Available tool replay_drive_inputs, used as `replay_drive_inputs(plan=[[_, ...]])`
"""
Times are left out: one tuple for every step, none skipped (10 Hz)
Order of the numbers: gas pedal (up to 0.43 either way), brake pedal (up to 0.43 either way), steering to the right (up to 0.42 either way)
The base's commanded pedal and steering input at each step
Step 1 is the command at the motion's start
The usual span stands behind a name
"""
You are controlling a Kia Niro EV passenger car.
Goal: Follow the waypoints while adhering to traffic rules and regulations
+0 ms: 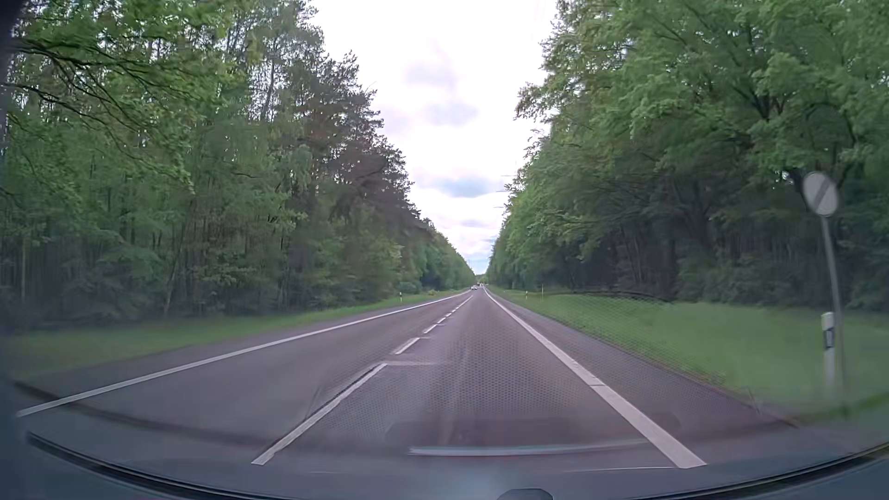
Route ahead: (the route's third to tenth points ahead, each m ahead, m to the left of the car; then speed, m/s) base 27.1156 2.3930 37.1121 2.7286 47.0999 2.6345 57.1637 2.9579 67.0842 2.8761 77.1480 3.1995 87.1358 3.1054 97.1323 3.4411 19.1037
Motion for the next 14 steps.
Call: replay_drive_inputs(plan=[[0.35,0.0,-0.003],[0.358,0.0,-0.003],[0.37,0.0,-0.003],[0.378,0.0,-0.003],[0.39,0.0,-0.003],[0.398,0.0,-0.002],[0.398,0.0,-0.002],[0.409,0.0,-0.003],[0.409,0.0,-0.002],[0.421,0.0,-0.002],[0.421,0.0,-0.002],[0.429,0.0,-0.002],[0.429,0.0,-0.002],[0.441,0.0,-0.002]])
